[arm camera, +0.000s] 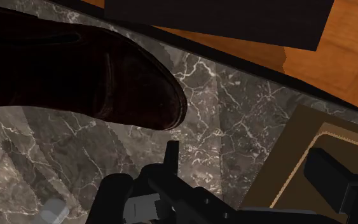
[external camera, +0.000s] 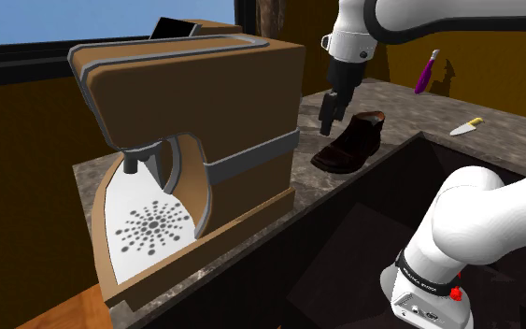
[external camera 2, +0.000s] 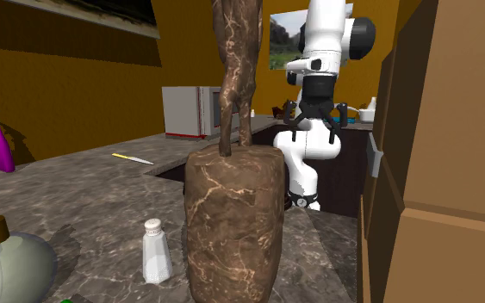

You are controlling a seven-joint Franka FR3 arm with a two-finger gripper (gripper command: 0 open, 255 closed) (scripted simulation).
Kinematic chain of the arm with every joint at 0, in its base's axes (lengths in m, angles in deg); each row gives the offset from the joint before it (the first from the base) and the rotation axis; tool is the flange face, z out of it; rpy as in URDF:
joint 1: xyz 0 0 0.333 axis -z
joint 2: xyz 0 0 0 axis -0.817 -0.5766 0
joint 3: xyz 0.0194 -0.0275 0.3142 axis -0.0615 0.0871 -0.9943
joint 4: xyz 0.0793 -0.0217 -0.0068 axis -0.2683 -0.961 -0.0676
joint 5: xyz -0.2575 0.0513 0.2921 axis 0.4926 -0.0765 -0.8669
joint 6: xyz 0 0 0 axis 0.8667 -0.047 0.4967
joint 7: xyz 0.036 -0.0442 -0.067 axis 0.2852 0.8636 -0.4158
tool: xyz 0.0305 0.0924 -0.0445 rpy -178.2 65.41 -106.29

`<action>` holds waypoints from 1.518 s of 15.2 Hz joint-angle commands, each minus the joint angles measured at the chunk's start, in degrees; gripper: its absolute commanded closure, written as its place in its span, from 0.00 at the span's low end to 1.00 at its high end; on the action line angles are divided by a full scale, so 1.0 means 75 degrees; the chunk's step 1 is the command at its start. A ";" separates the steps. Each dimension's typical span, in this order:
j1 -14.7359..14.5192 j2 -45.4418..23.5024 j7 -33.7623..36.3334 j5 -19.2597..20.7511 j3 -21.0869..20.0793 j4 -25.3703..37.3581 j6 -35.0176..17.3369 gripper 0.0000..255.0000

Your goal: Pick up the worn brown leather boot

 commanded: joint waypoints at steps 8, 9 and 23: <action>0.0304 -0.0363 -0.1868 0.0501 0.1644 0.0317 0.0325 0.00; 0.0338 -0.0475 -0.2134 0.0567 0.1875 0.0409 0.0365 0.00; 0.0440 -0.2295 -0.4853 0.0899 0.4161 0.1467 0.0315 0.00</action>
